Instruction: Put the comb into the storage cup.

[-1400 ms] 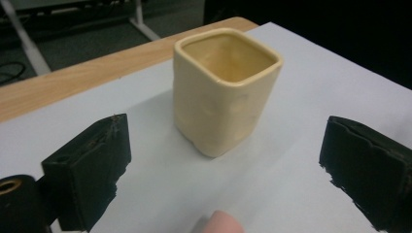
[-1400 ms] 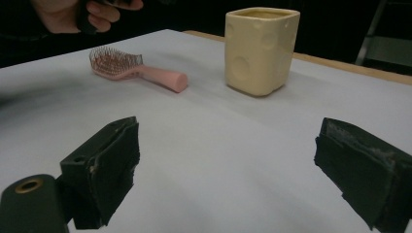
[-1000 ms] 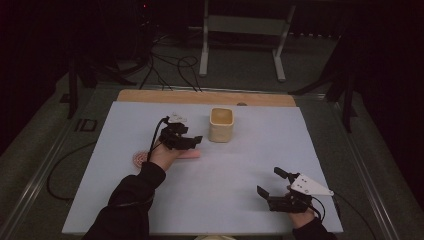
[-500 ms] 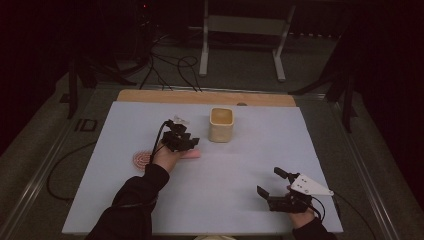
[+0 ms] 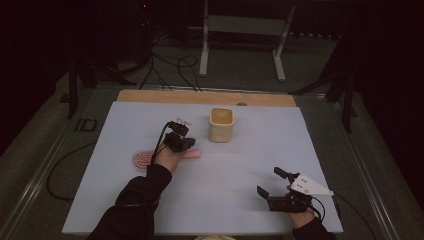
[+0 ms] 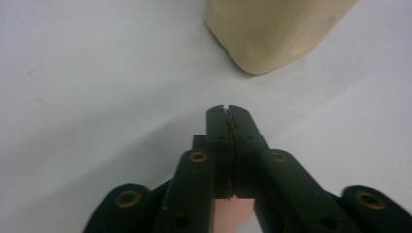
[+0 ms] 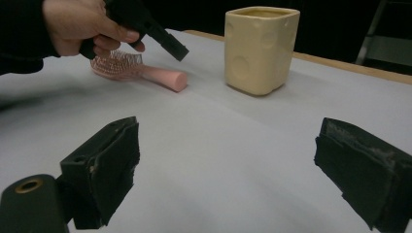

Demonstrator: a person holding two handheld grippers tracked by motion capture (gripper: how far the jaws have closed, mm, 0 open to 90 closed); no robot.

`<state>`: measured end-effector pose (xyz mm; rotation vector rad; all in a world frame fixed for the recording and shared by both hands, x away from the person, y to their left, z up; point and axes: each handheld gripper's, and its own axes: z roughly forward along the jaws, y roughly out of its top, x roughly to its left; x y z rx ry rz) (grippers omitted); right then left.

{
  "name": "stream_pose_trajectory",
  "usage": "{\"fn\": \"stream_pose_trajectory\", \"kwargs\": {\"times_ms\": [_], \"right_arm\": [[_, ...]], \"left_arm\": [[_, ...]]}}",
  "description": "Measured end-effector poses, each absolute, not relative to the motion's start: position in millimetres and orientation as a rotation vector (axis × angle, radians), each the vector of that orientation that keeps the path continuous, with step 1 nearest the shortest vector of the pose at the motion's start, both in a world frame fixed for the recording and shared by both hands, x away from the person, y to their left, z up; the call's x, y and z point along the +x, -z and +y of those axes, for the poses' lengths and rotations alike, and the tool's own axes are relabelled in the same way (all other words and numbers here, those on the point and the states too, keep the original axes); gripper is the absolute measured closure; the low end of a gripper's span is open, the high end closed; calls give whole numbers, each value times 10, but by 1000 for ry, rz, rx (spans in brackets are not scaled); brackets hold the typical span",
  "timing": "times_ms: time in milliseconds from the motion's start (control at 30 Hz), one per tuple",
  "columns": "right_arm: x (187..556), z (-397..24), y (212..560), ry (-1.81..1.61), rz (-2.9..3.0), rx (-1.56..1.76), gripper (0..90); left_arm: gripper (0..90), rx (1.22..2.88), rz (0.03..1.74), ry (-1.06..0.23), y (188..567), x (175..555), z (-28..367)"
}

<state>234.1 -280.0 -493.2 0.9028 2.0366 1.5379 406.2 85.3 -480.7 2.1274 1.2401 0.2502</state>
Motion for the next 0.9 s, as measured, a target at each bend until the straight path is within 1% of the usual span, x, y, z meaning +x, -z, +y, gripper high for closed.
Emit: {"fn": "stream_pose_trajectory", "kwargs": {"times_ms": [367, 700, 900], "right_arm": [[2337, -2803, 4927, -1540, 2036, 901, 90], [2335, -2802, 4925, -1532, 2040, 898, 90], [2333, -2804, 4922, -1538, 2035, 902, 90]], "left_arm": [[900, 2209, 1244, -223, 4881, 4085, 751], [900, 2229, 1244, -190, 4897, 4075, 720], [900, 2266, 1208, -185, 4927, 4012, 689]]}}
